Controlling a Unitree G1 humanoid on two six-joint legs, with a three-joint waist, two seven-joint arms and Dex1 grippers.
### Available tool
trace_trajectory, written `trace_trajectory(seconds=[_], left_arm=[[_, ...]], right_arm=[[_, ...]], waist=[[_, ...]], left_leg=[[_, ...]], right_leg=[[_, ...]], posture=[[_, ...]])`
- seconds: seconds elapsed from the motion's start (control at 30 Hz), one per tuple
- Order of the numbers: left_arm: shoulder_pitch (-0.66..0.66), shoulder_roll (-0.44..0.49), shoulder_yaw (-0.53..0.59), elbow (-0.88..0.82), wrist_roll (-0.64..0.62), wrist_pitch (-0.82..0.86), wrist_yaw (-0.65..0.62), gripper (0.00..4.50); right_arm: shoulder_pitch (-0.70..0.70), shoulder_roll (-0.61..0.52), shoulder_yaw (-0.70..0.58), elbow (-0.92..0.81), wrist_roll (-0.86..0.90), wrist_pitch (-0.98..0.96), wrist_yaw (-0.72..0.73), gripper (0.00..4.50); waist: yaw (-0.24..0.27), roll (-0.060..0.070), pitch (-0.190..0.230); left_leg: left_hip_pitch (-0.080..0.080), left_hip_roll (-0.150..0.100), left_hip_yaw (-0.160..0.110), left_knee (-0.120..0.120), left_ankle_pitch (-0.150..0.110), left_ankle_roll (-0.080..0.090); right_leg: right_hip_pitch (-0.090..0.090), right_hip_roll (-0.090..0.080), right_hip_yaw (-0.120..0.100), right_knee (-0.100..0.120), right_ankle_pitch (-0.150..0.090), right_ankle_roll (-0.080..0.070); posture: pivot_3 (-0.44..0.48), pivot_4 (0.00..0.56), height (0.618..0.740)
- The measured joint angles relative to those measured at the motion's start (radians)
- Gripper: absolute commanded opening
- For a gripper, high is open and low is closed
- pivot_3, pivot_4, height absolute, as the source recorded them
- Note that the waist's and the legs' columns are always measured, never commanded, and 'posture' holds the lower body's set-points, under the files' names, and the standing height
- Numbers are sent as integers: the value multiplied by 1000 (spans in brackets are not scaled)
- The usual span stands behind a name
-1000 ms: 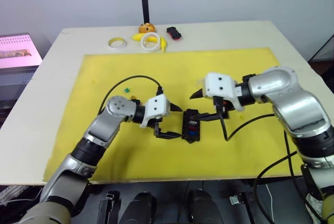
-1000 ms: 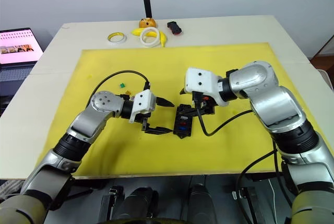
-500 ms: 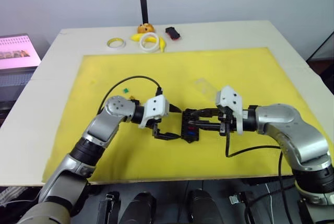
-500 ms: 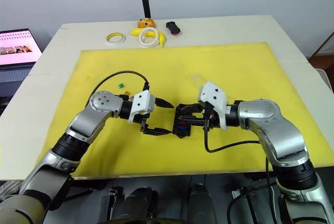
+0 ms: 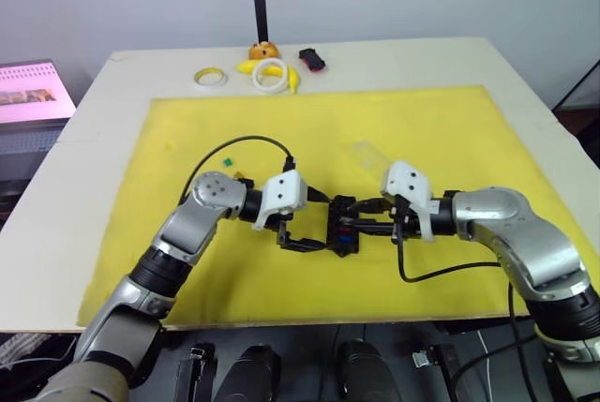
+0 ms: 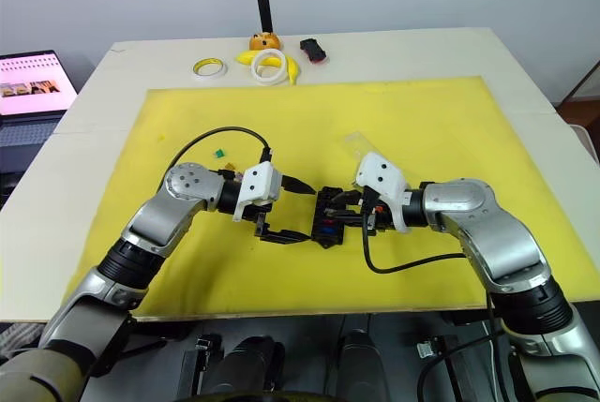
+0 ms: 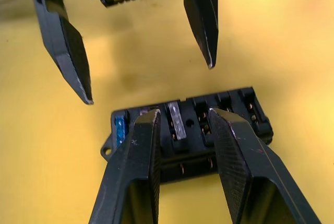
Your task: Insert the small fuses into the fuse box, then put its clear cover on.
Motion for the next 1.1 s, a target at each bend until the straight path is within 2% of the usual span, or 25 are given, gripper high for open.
trace_trajectory(seconds=[0.53,0.63,0.67,0.7,1.1], left_arm=[[0,0,0,0,1,0,1,4500],[0,0,0,0,1,0,1,4500],[0,0,0,0,1,0,1,4500],[0,0,0,0,1,0,1,4500],[7,4,-1,-3,7,-3,8,4500]], right_arm=[[-10,-5,32,18,-26,-20,-9,1550],[-11,-5,33,17,-26,-20,-9,680],[-13,-5,34,14,-25,-18,-8,183],[-15,-7,35,9,-24,-15,-8,82],[-146,-88,102,-48,-19,68,24,82]], waist=[[0,0,0],[0,0,0],[0,0,0],[0,0,0],[1,0,0]], left_leg=[[0,0,0,0,0,0],[0,0,0,0,0,0],[0,0,0,0,0,0],[0,0,0,0,0,0],[0,0,0,0,0,0]], right_leg=[[0,0,0,0,0,0],[0,0,0,0,0,0],[0,0,0,0,0,0],[0,0,0,0,0,0],[0,0,0,0,0,0]], posture=[[0,150,740],[0,150,740],[0,150,740],[0,150,740],[0,150,740]])
